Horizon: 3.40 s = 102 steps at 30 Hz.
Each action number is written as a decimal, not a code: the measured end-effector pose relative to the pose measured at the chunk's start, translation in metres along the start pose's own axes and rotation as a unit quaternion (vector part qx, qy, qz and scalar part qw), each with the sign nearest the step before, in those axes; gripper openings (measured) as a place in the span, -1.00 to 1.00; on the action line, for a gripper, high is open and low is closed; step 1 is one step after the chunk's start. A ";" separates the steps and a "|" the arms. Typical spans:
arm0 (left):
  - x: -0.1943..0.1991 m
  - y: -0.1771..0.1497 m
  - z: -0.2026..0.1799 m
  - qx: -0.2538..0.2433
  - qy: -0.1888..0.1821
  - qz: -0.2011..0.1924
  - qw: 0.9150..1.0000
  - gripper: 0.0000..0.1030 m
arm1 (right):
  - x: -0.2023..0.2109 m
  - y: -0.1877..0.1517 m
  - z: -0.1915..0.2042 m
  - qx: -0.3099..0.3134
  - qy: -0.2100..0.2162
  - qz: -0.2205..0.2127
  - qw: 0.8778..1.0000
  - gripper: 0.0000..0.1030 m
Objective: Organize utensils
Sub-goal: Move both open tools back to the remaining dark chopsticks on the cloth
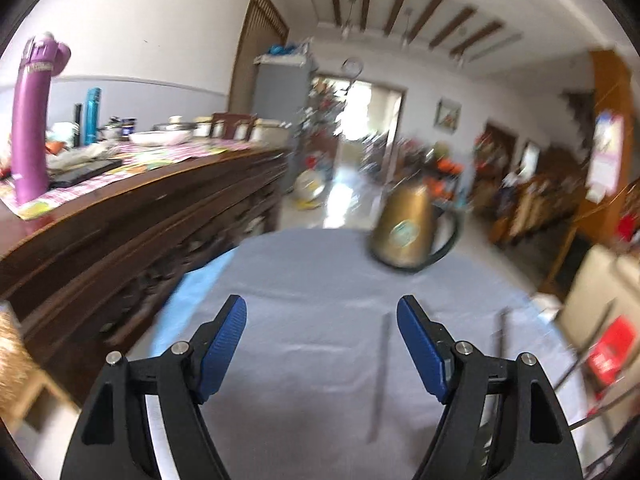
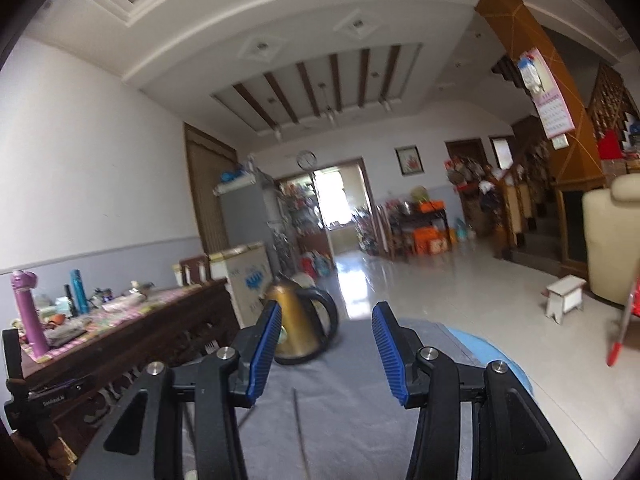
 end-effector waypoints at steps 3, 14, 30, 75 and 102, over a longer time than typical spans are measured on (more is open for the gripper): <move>-0.007 -0.009 -0.004 -0.029 0.028 0.021 0.999 0.52 | -0.009 -0.009 -0.013 -0.004 -0.017 0.034 0.999 0.08; -0.022 -0.023 -0.001 -0.038 0.071 0.080 0.993 0.52 | -0.034 -0.052 -0.027 0.018 -0.028 0.146 0.989 0.10; -0.052 -0.037 0.011 -0.044 0.107 0.131 0.985 0.52 | -0.077 -0.096 -0.024 0.016 -0.024 0.236 0.971 0.11; -0.045 -0.049 0.009 -0.070 0.152 0.174 0.970 0.52 | -0.087 -0.144 -0.002 -0.003 0.016 0.334 0.942 0.12; -0.141 -0.062 -0.009 -0.048 0.060 0.242 0.967 0.52 | -0.150 -0.178 -0.004 -0.026 0.035 0.385 0.922 0.12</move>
Point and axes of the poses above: each gripper's, at about its wrist camera, not at the fingertips, and x roughly against the way its jaws point, z to its left, y to its top, the point moved 5 cm from there along -x, roughly the way its jaws point, and after that the axes turned 2 degrees about -z, right-handed, at the moved point
